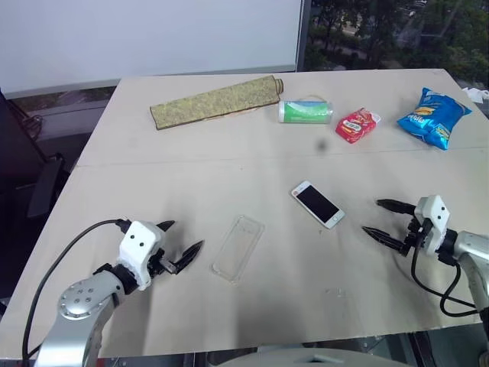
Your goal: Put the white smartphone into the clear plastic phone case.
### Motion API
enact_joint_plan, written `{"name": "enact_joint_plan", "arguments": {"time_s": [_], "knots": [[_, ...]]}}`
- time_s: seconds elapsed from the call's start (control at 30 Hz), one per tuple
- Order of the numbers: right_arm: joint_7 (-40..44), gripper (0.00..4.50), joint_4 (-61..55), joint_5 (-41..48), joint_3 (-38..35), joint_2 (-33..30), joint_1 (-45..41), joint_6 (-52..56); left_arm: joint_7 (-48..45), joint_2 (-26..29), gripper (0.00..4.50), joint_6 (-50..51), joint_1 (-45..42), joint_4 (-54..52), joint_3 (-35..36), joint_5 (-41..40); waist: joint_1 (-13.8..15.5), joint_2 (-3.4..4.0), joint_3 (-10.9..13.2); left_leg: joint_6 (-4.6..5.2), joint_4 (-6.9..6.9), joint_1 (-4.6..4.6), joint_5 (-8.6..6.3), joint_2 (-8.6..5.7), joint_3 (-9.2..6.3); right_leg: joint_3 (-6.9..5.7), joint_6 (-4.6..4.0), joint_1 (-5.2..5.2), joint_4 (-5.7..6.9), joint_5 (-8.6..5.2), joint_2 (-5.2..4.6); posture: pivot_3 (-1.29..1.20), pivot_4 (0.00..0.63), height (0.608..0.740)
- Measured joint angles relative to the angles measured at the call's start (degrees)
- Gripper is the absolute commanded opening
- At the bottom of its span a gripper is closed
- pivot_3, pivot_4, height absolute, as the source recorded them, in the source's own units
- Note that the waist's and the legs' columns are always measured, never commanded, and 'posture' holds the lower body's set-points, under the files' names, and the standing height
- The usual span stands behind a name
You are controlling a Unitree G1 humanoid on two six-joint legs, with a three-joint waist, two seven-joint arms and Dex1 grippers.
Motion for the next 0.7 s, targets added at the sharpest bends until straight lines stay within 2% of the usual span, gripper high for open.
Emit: {"name": "enact_joint_plan", "arguments": {"time_s": [0.27, 0.4, 0.53, 0.7], "knots": [[-0.8, 4.5, -0.62, 0.13, -0.09, 0.29, -0.07, -1.62, 0.35, -2.46, 4.48, 3.79, -2.02, -2.33, -0.75, -4.14, 0.0, 0.0, 0.0, 0.0, 0.02, -0.01, 0.0, 0.0, 0.01, 0.01, 0.0, 0.0, 0.0, 0.0, 0.0, 0.0, 0.15, 0.74], [0.8, 4.5, -6.45, 4.65, -0.17, 0.36, -0.15, 1.37, 0.59, -2.62, 4.48, 7.83, -2.13, -6.59, -4.99, -4.91, -0.07, 0.0, 0.0, 0.0, 0.01, 0.0, 0.0, 0.01, 0.0, 0.03, 0.0, 0.0, 0.01, 0.0, 0.03, 0.0, 0.15, 0.74], [3.72, 4.5, -12.68, 8.77, 0.02, -1.11, 0.28, 6.1, 1.48, -1.6, 4.48, 12.23, -2.07, -8.83, -9.65, -4.04, 0.03, 0.0, 0.0, 0.0, 0.02, 0.0, 0.0, 0.02, -0.04, 0.0, 0.02, 0.01, 0.02, -0.01, 0.05, 0.0, 0.15, 0.74], [4.4, 4.5, -19.35, 8.95, 2.71, -2.64, 0.67, 9.64, 4.65, -0.01, 4.48, 14.87, -3.85, -10.43, -13.02, 0.22, 0.24, 0.13, -0.08, 0.0, 0.07, 0.09, 0.0, 0.01, -0.05, 0.0, 0.22, 0.14, 0.02, -0.13, 0.03, 0.0, 0.15, 0.74]]}}
